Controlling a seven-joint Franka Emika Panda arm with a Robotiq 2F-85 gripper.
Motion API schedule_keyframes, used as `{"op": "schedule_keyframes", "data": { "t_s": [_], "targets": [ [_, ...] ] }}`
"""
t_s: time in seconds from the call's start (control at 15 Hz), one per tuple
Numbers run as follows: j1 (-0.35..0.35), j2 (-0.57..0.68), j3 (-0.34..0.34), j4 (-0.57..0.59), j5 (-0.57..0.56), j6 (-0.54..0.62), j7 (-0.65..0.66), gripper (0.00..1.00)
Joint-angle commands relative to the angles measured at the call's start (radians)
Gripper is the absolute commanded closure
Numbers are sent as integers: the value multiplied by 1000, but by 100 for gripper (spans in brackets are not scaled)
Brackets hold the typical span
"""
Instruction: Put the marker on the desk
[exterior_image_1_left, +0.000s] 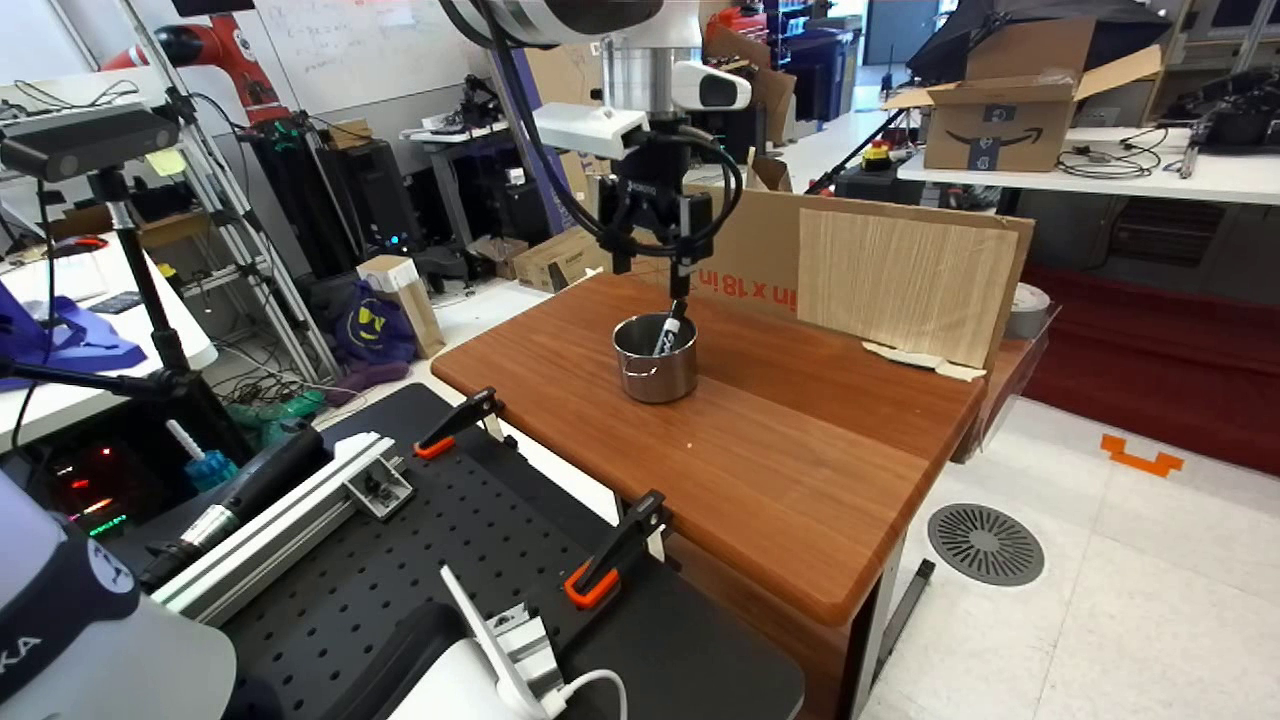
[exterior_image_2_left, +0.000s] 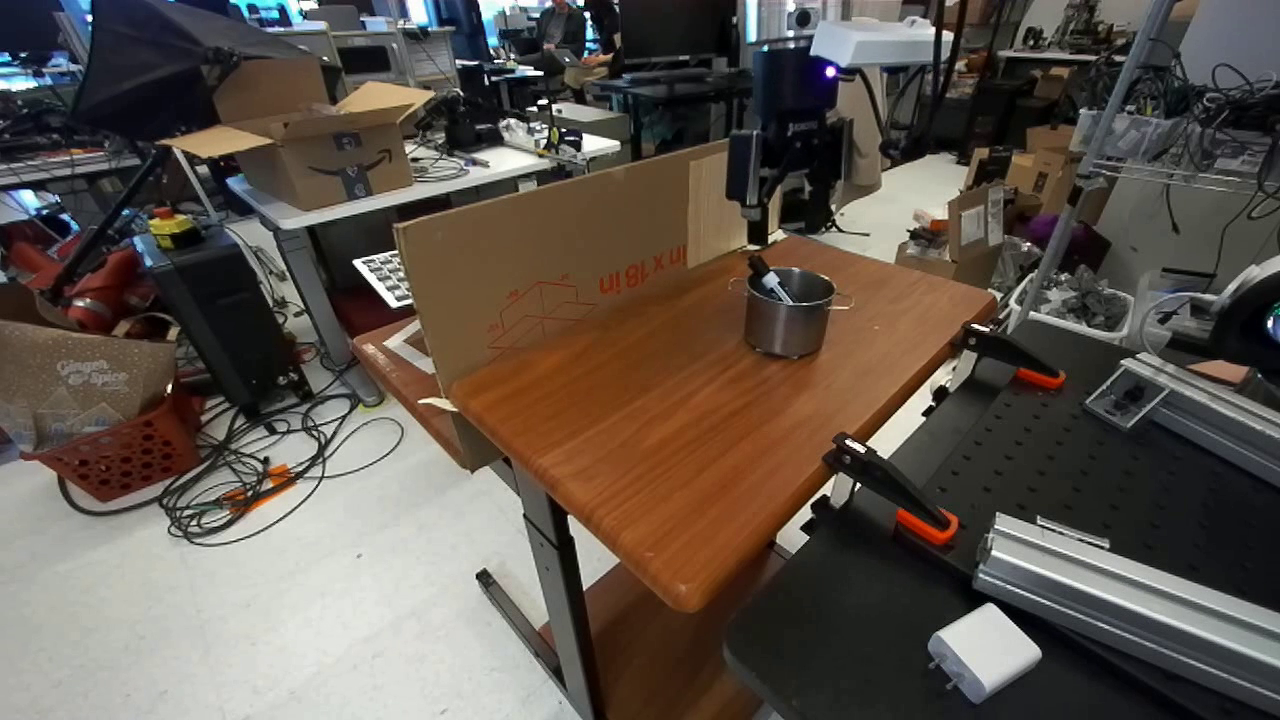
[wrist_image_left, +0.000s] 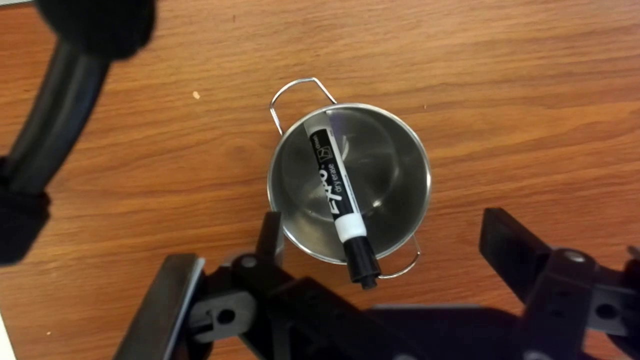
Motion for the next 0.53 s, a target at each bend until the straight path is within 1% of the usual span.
{"op": "schedule_keyframes", "data": {
  "t_s": [0.0,0.47],
  "targets": [
    [-4,46,-9,40,-27,2,-24,0],
    [-8,118,-14,103,-39,-11,-47,0]
  ]
}}
